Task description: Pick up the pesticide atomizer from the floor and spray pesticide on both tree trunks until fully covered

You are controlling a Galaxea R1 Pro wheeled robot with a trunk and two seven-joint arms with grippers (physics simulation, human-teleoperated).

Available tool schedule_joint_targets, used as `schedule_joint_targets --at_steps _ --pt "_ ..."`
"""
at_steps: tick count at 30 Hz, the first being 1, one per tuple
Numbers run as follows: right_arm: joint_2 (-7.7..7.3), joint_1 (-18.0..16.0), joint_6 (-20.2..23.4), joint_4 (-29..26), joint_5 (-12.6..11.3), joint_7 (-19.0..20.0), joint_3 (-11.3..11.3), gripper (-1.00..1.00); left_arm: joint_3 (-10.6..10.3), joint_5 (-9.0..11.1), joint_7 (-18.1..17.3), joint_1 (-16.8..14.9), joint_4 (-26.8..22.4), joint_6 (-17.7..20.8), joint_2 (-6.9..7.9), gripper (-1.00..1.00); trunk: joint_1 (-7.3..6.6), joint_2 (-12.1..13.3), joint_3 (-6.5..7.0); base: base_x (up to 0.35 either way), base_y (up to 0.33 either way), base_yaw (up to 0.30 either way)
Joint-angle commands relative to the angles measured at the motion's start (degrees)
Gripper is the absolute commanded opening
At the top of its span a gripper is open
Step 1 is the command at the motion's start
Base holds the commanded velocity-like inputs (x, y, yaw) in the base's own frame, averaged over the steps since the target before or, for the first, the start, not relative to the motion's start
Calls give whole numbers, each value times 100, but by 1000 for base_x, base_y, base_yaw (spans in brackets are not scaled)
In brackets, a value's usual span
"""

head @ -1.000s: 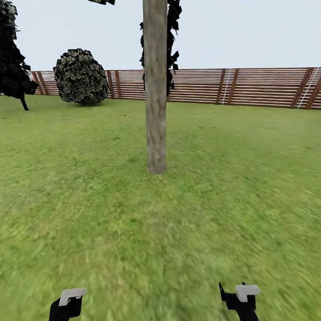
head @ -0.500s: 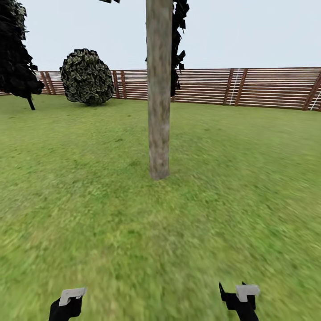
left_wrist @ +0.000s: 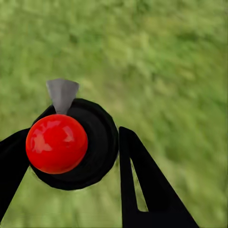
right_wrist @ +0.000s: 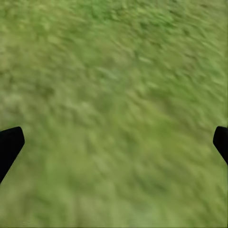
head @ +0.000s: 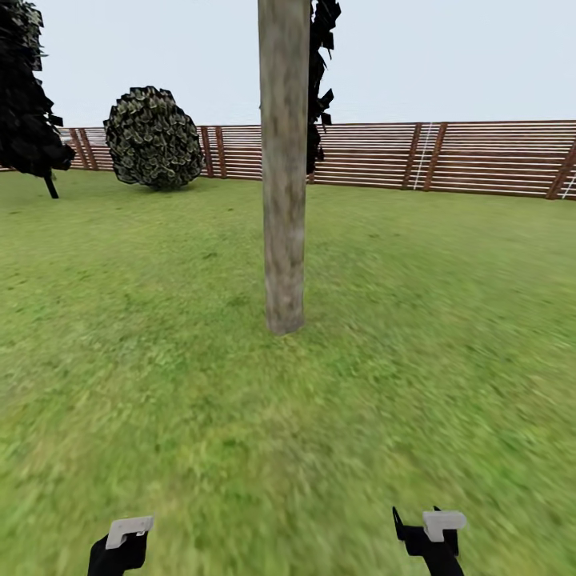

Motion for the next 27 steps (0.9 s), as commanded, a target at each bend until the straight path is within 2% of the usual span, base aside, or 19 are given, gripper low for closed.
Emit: schedule_joint_targets --at_steps 1,26,27 --pt "-1 -3 -16 5 1 -2 1 100 39 -1 -39 -4 5 -16 -3 -100 3 -2 -5 340 0 0" --pt "-10 -3 -8 10 1 -2 1 100 39 -5 -39 -4 6 -16 -3 -100 3 -2 -5 340 0 0" --pt "-11 7 -8 145 7 -4 1 100 39 -1 -37 -4 -7 -16 3 -100 3 -2 -5 335 -70 0"
